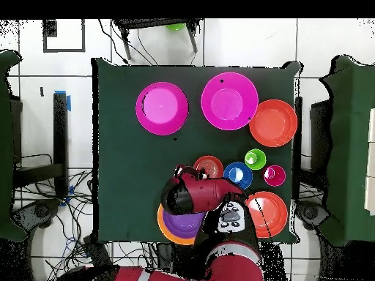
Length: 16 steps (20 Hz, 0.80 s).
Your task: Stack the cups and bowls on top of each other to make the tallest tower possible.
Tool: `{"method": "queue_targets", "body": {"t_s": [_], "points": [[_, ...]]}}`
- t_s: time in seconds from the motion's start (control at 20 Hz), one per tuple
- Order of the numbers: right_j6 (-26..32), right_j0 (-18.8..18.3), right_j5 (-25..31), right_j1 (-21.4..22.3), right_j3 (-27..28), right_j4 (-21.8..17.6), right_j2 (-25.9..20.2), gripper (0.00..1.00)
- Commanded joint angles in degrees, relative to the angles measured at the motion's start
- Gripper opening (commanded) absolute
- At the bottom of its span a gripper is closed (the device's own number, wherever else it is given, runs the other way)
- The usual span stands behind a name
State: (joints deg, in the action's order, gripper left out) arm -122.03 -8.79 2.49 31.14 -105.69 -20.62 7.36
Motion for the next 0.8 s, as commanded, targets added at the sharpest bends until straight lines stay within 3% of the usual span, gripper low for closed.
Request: {"method": "queue_targets", "body": {"t_s": [0.05, 0.45, 0.8], "points": [[-5.63, 1.23, 2.67, -2.87, -2.92, 1.75, -8.16, 1.0], [-7.29, 3.42, -3.78, -6.56, -2.2, 0.9, -6.0, 1.0], [-6.7, 3.92, -2.61, -3.93, -4.11, 0.72, -5.29, 1.0]]}}
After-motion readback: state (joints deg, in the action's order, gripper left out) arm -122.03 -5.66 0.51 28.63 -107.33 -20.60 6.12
